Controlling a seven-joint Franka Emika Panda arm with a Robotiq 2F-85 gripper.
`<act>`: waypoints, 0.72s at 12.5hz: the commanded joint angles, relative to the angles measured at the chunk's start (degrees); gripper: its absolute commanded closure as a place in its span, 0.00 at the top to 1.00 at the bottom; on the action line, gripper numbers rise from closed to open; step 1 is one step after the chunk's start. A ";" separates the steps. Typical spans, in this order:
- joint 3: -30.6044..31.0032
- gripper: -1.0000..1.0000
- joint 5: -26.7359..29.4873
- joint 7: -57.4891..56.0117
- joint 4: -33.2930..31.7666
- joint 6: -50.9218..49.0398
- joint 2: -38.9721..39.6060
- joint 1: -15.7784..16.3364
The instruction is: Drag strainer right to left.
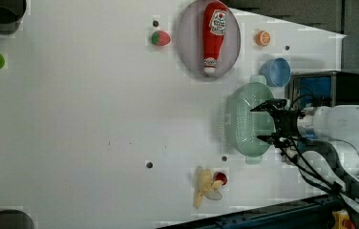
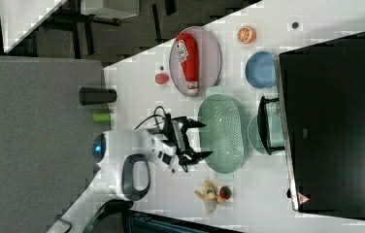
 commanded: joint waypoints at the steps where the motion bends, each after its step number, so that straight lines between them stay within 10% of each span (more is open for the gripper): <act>1: 0.11 1.00 1.00 5.68 -1.16 6.48 5.74 0.28; 9: 2.44 1.00 1.04 11.19 -0.98 12.89 13.15 3.90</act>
